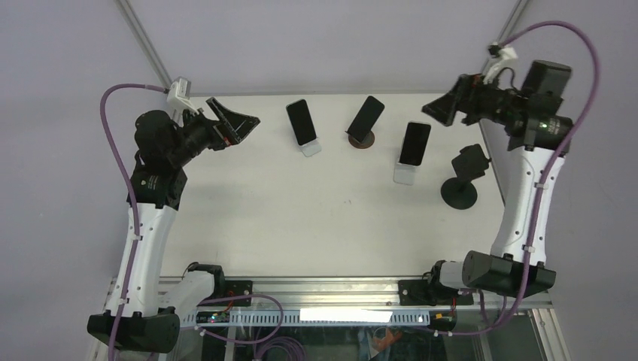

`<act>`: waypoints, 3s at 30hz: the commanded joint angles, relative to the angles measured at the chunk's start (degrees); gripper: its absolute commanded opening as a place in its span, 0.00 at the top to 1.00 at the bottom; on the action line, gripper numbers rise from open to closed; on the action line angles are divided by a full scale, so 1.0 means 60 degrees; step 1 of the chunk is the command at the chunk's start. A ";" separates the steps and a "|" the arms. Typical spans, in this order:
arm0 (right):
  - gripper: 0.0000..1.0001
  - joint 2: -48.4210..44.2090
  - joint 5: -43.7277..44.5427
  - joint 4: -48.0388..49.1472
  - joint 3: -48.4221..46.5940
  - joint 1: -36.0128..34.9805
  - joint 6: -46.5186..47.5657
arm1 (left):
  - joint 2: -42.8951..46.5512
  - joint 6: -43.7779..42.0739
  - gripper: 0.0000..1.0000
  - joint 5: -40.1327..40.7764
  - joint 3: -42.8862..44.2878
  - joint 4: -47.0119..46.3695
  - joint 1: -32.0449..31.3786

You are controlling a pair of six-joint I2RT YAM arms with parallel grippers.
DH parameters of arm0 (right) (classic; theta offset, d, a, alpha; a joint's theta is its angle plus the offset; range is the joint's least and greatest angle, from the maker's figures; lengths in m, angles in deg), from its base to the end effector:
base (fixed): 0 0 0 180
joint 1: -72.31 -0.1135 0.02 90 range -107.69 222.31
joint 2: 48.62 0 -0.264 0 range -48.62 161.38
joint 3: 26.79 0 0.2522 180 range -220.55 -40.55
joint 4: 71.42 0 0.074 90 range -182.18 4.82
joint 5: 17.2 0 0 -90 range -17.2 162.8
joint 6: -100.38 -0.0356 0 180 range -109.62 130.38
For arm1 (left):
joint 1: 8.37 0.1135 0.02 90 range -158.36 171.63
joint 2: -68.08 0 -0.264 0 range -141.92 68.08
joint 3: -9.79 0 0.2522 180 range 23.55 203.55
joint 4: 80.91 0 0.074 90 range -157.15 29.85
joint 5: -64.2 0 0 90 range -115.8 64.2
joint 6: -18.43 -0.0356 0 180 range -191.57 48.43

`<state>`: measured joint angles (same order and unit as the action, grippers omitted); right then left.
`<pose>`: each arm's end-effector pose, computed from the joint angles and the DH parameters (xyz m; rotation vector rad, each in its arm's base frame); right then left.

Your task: Place the phone on the phone stand

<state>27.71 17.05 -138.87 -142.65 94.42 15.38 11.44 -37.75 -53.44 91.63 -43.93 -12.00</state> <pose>0.2290 -0.0613 0.4865 -0.2993 1.8680 0.6726 0.2049 -0.0295 0.4198 -0.1216 1.8377 -0.8921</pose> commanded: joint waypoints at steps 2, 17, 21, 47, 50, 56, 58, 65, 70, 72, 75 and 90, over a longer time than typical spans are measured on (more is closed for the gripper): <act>0.01 -0.0467 0.2622 -0.0637 0.0194 -0.3395 0.0521 | 0.0636 0.0209 0.01 -0.0761 0.0685 0.0334 0.0046; 0.01 -0.1325 0.4201 -0.2575 -0.1945 -0.4160 0.2230 | 0.1538 -0.0552 0.01 -0.0935 0.2431 0.1925 0.0041; 0.01 -0.1355 0.5117 -0.2362 -0.2572 -0.4164 0.1087 | 0.1633 -0.0594 0.01 -0.0980 0.2568 0.2147 0.0048; 0.01 -0.1705 0.5323 -0.1578 -0.1638 -0.4153 0.0175 | 0.1841 -0.1062 0.01 -0.1107 0.1746 0.2355 0.0043; 0.01 -0.1746 0.5286 -0.1477 -0.1417 -0.4142 0.0164 | 0.1819 -0.1075 0.01 -0.1163 0.1521 0.2334 0.0046; 0.01 -0.1846 0.5292 -0.1310 -0.1009 -0.4153 0.0149 | 0.1865 -0.1110 0.01 -0.1205 0.1271 0.2305 0.0050; 0.01 -0.1853 0.5270 -0.1270 -0.0933 -0.4132 0.0128 | 0.1853 -0.1125 0.01 -0.1209 0.1228 0.2299 0.0048; 0.01 -0.1847 0.5246 -0.1210 -0.0816 -0.4130 0.0149 | 0.1842 -0.1111 0.01 -0.1238 0.1139 0.2240 0.0042; 0.01 -0.1855 0.5252 -0.1152 -0.0701 -0.4128 0.0137 | 0.1832 -0.1096 0.01 -0.1267 0.1084 0.2203 0.0048; 0.01 -0.1843 0.5223 -0.1144 -0.0698 -0.4132 0.0109 | 0.1842 -0.1089 0.01 -0.1282 0.1062 0.2181 0.0046; 0.01 -0.1812 0.5162 -0.1138 -0.0715 -0.4124 0.0064 | 0.1851 -0.1042 0.01 -0.1320 0.1009 0.2143 0.0048; 0.01 -0.1806 0.4968 -0.1014 -0.0484 -0.4128 -0.0068 | 0.1893 -0.0965 0.01 -0.1406 0.0828 0.1994 0.0049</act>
<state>17.55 48.02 -147.57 -145.65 69.43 16.08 22.19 -44.13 -60.41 96.89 -30.33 -12.00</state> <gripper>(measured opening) 0.990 0.990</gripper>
